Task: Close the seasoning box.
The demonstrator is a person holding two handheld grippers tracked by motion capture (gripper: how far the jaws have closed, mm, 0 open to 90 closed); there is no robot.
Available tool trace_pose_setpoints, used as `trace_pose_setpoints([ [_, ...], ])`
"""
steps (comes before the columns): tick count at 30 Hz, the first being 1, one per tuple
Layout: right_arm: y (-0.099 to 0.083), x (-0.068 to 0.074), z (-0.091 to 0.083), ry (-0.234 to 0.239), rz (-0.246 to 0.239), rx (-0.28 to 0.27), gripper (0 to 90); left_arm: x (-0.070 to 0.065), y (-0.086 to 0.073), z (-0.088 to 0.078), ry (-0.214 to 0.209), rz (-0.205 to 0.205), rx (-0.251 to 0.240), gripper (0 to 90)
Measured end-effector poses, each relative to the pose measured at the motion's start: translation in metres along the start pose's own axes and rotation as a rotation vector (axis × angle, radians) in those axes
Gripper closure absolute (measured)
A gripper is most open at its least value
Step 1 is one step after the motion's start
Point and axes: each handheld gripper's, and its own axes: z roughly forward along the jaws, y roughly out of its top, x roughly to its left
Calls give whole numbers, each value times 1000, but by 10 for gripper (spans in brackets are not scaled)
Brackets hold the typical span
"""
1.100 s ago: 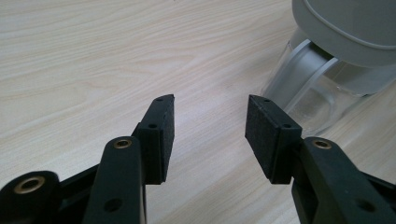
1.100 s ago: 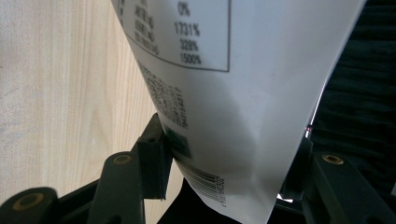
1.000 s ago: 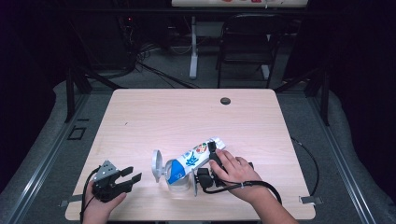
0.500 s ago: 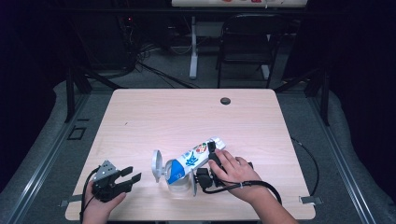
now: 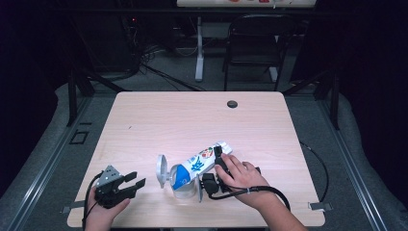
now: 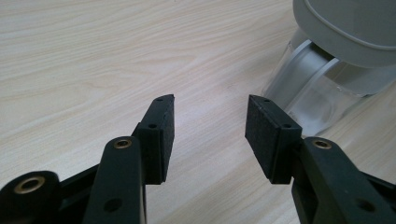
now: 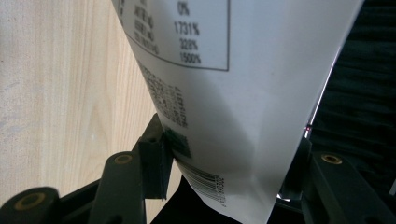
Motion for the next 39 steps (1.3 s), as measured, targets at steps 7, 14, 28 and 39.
trace_pose_setpoints([
  [7, 1, -1, -1, -6, -15, 16, 492, 0, 0, 0, 0, -1, -1, 529],
  [14, 0, 0, 0, -1, 0, -4, 492, 0, 0, 0, 0, -1, 0, 529],
  [28, 0, 0, 0, -3, -9, 3, 494, 0, 0, 0, -1, 0, 0, 529],
  [39, 0, 0, 0, -1, -12, 1, 494, 0, 0, 1, -3, -1, -2, 528],
])
